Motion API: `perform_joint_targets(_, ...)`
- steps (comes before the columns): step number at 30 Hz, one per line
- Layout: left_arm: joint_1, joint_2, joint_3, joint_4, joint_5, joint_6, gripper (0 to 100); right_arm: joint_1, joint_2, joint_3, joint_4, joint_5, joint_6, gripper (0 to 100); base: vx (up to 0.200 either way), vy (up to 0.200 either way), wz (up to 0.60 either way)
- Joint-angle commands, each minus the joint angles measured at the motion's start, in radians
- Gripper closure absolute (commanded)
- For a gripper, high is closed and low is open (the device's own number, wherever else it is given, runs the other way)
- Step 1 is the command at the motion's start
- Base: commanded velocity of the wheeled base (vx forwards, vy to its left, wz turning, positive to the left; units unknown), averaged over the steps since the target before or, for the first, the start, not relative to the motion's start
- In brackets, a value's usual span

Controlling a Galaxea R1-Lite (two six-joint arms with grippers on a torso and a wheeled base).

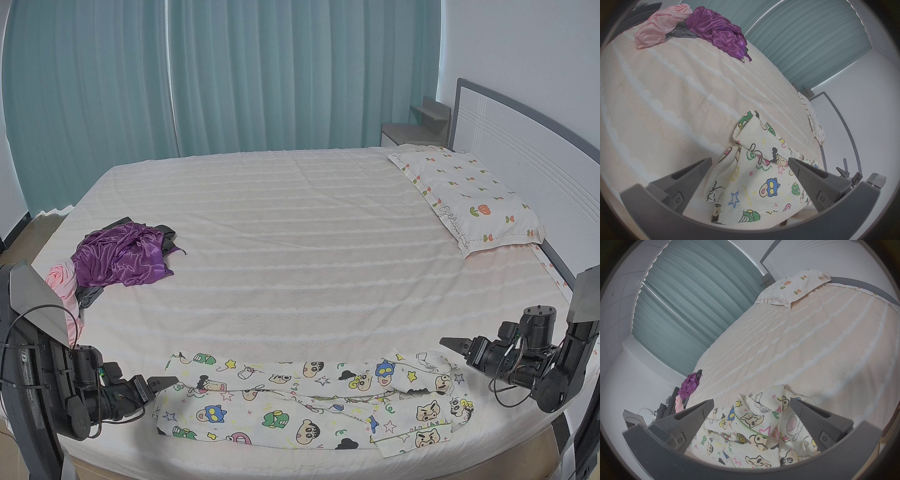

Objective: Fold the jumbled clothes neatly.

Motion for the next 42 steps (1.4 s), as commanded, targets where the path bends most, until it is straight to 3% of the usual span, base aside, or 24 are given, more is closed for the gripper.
perform_joint_targets(1,-0.002,0.001,0.001,-0.011,0.007,0.001,0,-0.032,0.007,-0.018,-0.002,0.012,-0.005,0,0.0,0.0,0.0)
perform_joint_targets(8,-0.074,0.005,-0.047,-0.011,0.041,-0.007,0,-0.049,0.013,-0.009,-0.002,0.077,-0.005,0,0.0,0.0,0.0)
perform_joint_targets(9,-0.12,0.01,-0.084,-0.011,0.098,-0.007,0,-0.049,0.011,-0.01,-0.002,0.08,-0.003,0,0.0,0.0,0.0)
perform_joint_targets(14,-0.177,0.056,-0.19,-0.01,0.239,0.017,0,-0.046,0.004,0.007,-0.002,0.084,-0.006,0,0.0,0.0,0.0)
perform_joint_targets(21,-0.166,0.054,-0.211,0.085,0.246,0.205,0,-0.029,0.007,0.014,-0.003,0.083,-0.008,0,0.0,0.0,0.0)
perform_joint_targets(30,-0.16,0.063,-0.28,0.176,0.246,0.254,0,-0.021,0.021,0.019,-0.003,0.077,-0.018,0,0.0,0.0,0.0)
perform_joint_targets(34,-0.164,0.066,-0.319,0.274,0.246,0.324,0,-0.017,0.03,0.021,-0.011,0.073,-0.023,0,0.0,0.0,0.0)
perform_joint_targets(38,-0.166,0.062,-0.363,0.352,0.245,0.33,0,-0.015,0.056,0.04,-0.077,0.073,-0.024,0,0.0,0.0,0.0)
perform_joint_targets(39,-0.166,0.06,-0.366,0.357,0.245,0.33,100,-0.015,0.068,0.047,-0.105,0.072,-0.024,0,0.0,0.0,0.0)
perform_joint_targets(42,-0.169,0.059,-0.36,0.358,0.243,0.33,100,-0.014,0.113,0.07,-0.18,0.072,-0.024,0,0.0,0.0,0.0)
